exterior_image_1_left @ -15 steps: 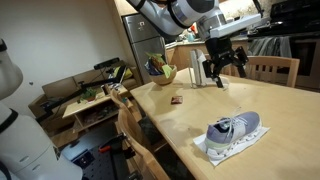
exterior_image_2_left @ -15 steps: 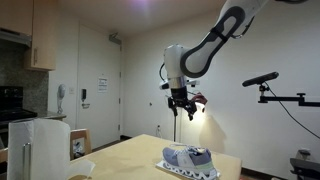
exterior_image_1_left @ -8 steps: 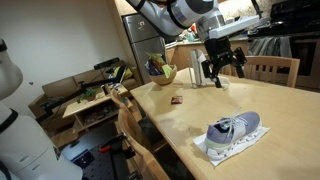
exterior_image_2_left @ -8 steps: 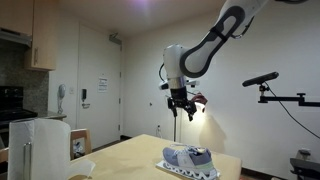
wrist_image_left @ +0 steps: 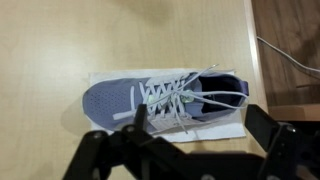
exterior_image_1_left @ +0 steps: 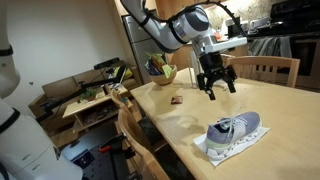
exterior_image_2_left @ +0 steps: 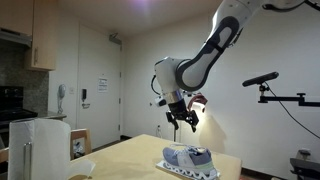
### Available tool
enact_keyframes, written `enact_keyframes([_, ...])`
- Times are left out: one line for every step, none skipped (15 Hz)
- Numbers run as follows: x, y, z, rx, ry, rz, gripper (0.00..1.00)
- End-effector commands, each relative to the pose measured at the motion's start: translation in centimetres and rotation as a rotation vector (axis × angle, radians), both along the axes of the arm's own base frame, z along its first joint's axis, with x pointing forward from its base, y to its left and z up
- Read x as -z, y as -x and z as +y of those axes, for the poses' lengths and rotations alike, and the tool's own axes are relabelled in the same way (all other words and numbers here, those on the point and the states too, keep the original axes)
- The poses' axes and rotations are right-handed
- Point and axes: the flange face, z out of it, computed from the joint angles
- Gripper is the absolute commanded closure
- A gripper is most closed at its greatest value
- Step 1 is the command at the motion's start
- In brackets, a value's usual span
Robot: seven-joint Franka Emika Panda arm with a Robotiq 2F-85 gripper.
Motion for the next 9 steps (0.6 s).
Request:
enact_keyframes([1.4,-1.3,0.9,-0.036,0.064,0.056,0.00])
enact_keyframes([1.9,-1.6,1.1,-0.058,0.072,0.066,0.00])
enact_keyframes([2.3,-2.0,1.2,-0.079,0.072,0.065,0.00])
enact_keyframes([2.8,-2.2,1.3,-0.100,0.070,0.076,0.00])
enact_keyframes([3.3,-2.5,1.4,-0.122,0.074,0.079,0.00])
enact_keyframes([3.9,-2.8,1.3,-0.152,0.075,0.095,0.00])
enact_keyframes([4.4,-2.9,1.3,-0.171,0.084,0.108,0.00])
enact_keyframes([5.0,-3.1,1.3,-0.198,0.084,0.125,0.00])
enact_keyframes([5.4,-3.3,1.4,-0.216,0.097,0.133,0.00])
